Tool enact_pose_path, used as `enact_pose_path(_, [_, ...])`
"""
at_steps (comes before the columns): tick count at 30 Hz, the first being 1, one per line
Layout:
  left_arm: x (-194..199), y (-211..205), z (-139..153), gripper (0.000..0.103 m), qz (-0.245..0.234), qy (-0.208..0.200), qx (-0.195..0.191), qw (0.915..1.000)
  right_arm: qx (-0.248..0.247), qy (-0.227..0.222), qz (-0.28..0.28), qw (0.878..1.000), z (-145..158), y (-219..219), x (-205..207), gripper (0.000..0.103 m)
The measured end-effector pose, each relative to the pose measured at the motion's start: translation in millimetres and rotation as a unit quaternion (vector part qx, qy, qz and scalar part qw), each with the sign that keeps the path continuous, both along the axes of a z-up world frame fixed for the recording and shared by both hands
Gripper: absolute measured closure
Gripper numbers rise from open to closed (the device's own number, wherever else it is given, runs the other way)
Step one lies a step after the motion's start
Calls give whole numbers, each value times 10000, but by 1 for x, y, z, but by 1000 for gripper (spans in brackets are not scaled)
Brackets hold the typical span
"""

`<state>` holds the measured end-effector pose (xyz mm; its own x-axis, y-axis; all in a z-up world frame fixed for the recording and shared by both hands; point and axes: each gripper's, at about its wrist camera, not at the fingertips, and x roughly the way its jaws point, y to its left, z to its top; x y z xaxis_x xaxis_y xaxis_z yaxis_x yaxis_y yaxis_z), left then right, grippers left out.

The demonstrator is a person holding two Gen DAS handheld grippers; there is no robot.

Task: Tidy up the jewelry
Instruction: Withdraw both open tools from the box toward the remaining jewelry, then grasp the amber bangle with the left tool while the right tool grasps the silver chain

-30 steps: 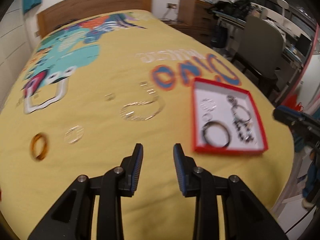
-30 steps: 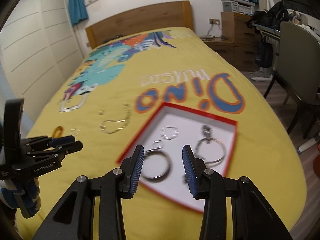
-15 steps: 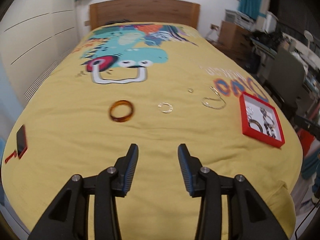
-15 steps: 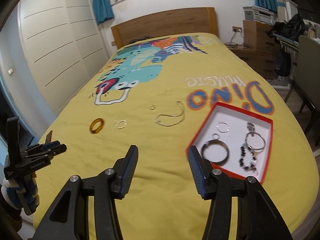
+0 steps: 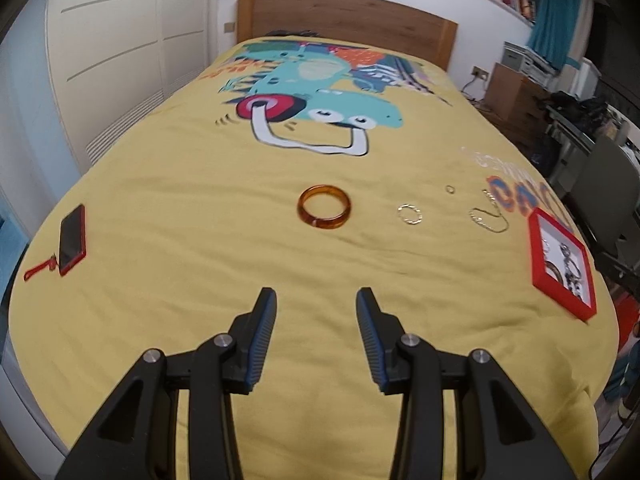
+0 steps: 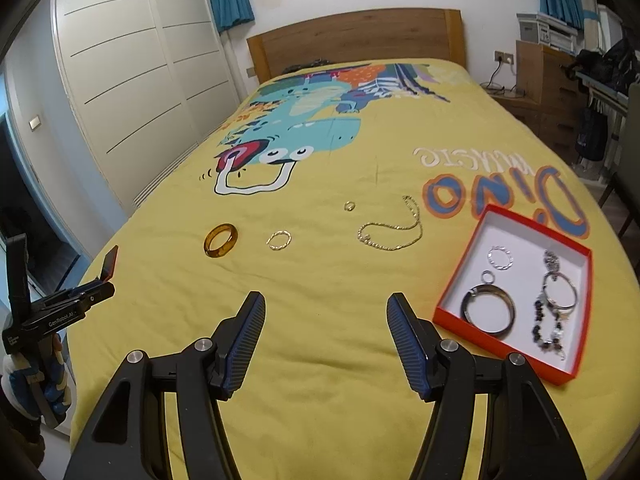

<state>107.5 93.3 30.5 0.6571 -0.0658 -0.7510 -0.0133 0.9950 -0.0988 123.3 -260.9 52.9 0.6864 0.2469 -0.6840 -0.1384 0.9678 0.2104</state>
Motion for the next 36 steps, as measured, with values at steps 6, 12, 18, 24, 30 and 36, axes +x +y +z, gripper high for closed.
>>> enact_pose_path(6, [22, 7, -26, 63, 248, 124, -29, 9996, 85, 174, 13, 9998, -28, 1, 28, 40])
enact_pose_path(12, [48, 12, -52, 63, 444, 291, -121, 9985, 224, 343, -54, 9991, -54, -3, 52, 40])
enact_pose_path(18, [74, 14, -70, 63, 490, 448, -162, 9977, 349, 435, -105, 9984, -71, -4, 77, 34])
enact_pose_path(24, [98, 18, -84, 63, 522, 565, -182, 9969, 387, 497, -157, 9979, -83, -2, 107, 34])
enact_pose_path(30, [130, 19, -89, 63, 458, 576, -238, 9970, 415, 534, -313, 9972, -92, -6, 130, 34])
enact_pose_path(36, [168, 15, -89, 63, 424, 537, -237, 9974, 344, 514, -579, 9964, -93, -13, 157, 33])
